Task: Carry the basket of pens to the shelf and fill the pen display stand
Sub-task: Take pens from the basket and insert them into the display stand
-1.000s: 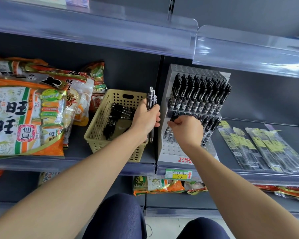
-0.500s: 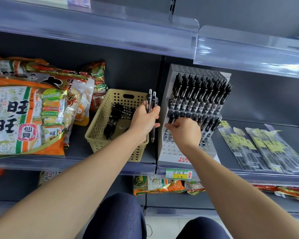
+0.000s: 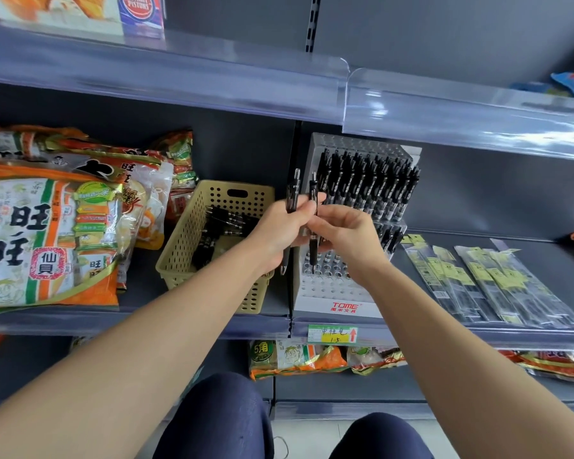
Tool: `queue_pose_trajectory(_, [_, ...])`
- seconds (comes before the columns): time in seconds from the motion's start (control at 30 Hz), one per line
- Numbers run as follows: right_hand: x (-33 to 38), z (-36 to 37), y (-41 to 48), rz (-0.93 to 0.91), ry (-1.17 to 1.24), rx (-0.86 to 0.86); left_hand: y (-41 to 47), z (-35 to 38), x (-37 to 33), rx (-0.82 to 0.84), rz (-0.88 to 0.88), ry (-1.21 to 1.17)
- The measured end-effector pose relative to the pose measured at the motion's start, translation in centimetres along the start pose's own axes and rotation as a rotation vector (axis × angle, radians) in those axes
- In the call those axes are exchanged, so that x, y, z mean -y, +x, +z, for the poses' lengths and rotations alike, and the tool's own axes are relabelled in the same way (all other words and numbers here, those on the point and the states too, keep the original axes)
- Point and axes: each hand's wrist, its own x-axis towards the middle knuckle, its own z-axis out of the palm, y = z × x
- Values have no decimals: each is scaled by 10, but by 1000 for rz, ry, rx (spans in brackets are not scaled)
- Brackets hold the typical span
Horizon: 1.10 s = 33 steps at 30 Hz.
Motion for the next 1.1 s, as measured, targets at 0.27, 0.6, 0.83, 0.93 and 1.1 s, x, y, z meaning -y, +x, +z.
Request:
queue_pose_trajectory(0.27, [5, -34, -13, -178, -364, -140, -6, 25, 2, 134, -88, -106])
queue_pose_trajectory(0.6, [-5, -93, -29, -168, -654, -488, 0, 62, 20, -24, -133, 62])
queue_pose_trajectory(0.83, [-18, -104, -28, -40, -670, -597, -1, 71, 20, 35, -81, -3])
queue_pose_trajectory(0.93, [-24, -106, -24, -19, -685, -602, 3, 72, 26, 43, -54, 81])
queue_pose_trajectory(1.1, [-27, -106, -20, -9, -744, -577, 6, 75, 36, 56, -7, 140])
